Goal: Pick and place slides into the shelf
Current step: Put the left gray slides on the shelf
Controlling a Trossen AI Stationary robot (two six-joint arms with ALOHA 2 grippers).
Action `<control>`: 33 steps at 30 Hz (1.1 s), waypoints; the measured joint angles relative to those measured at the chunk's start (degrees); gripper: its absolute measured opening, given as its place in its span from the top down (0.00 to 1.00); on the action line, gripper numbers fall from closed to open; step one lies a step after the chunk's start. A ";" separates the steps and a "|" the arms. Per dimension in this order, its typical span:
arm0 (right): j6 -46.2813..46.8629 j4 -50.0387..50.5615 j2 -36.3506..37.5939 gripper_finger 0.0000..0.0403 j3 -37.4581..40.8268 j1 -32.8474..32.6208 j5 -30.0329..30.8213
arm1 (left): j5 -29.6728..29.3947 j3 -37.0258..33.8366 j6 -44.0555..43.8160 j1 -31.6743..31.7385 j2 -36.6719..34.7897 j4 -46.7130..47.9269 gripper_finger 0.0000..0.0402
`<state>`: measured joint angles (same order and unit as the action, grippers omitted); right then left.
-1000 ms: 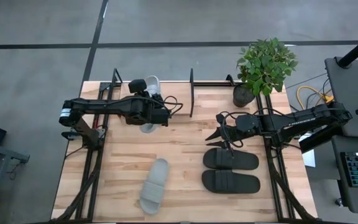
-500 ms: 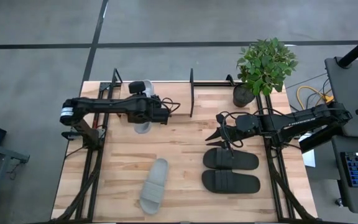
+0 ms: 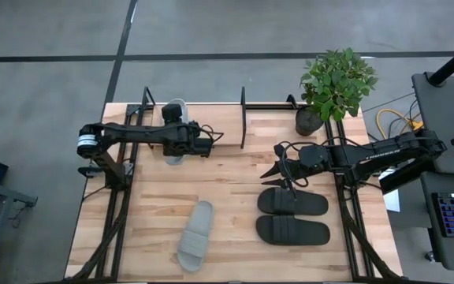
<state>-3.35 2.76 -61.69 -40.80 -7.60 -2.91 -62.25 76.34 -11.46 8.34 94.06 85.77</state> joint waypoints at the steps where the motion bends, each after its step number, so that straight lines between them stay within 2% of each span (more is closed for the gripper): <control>1: -0.16 0.00 0.00 0.80 0.00 0.00 0.02 | -0.25 -0.88 0.28 0.09 -0.02 -1.07 1.00; 9: -0.16 0.00 0.00 0.82 0.00 0.00 0.00 | -1.05 -6.29 7.69 1.73 -0.02 -7.72 1.00; 16: -0.20 0.00 0.00 0.80 0.00 0.00 0.02 | -0.90 -6.63 16.26 4.99 -0.19 -13.43 1.00; 21: 0.15 0.00 0.00 0.79 0.00 0.00 0.00 | 1.77 -6.61 23.98 6.94 -0.84 -15.84 1.00; 26: -1.39 -0.63 0.00 0.80 0.00 0.00 0.01 | 8.95 -6.61 33.17 8.49 -2.72 -18.70 1.00; 33: -5.71 -2.12 0.02 0.83 0.00 0.00 0.04 | 10.48 -6.58 34.61 9.92 -6.81 -20.08 1.00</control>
<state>-9.06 0.65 -61.67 -40.80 -7.60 -2.88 -51.77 69.76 23.16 18.26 87.25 65.70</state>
